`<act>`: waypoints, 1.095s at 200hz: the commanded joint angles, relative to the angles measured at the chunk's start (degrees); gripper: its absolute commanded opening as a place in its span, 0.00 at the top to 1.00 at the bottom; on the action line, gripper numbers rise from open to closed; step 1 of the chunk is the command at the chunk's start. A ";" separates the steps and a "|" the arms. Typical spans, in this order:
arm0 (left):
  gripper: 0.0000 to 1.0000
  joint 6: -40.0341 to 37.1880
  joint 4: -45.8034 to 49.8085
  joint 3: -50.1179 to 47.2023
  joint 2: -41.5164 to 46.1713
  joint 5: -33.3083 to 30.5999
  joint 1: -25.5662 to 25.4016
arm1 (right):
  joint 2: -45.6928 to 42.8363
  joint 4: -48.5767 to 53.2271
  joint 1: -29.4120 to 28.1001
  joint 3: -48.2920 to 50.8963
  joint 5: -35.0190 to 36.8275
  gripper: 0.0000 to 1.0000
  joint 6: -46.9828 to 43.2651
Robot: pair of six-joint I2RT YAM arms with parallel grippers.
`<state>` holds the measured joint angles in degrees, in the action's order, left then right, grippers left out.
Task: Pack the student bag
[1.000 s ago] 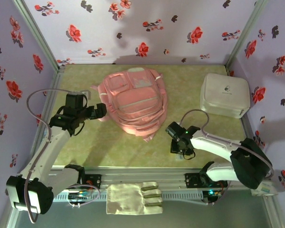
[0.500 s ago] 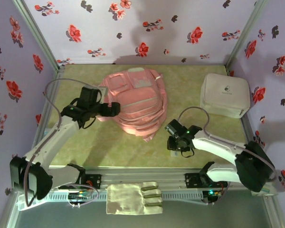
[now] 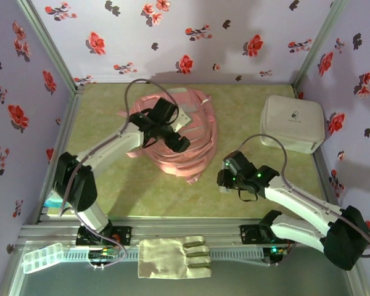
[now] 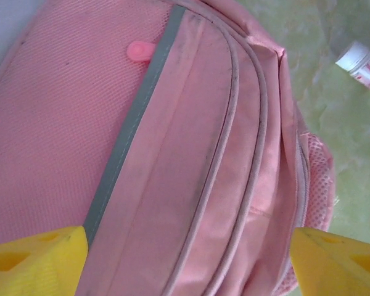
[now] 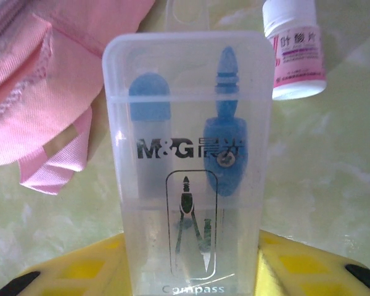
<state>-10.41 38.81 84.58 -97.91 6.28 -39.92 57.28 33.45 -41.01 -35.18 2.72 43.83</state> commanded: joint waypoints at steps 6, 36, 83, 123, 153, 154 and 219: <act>0.21 -8.65 8.65 7.15 -5.62 1.16 -0.16 | -1.66 -1.96 2.24 0.82 -1.01 0.54 -1.38; 0.30 -11.48 13.04 12.52 -11.77 2.30 -0.29 | -2.74 -2.25 4.00 1.34 -1.71 0.54 -1.82; 0.39 -12.70 15.51 17.28 -16.68 0.74 -0.60 | -3.80 -3.02 5.15 1.74 -2.73 0.54 -1.39; 0.55 -10.64 17.18 20.78 -18.48 -4.46 -0.58 | -5.59 -2.87 5.92 1.96 -2.21 0.54 -1.44; 0.68 -9.81 16.86 21.60 -16.89 -4.70 -0.25 | -6.14 -3.02 6.93 1.78 -2.52 0.54 -1.73; 0.69 -9.76 16.85 21.60 -16.84 -4.70 -0.25 | -6.13 -3.03 6.92 1.78 -2.58 0.54 -1.73; 1.00 -9.54 18.76 21.07 -16.25 -0.99 0.35 | -5.97 -5.99 7.44 2.48 -3.44 0.54 -0.30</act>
<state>-20.08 55.48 104.49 -115.44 5.37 -40.53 51.90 29.80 -34.09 -33.67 -0.23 43.07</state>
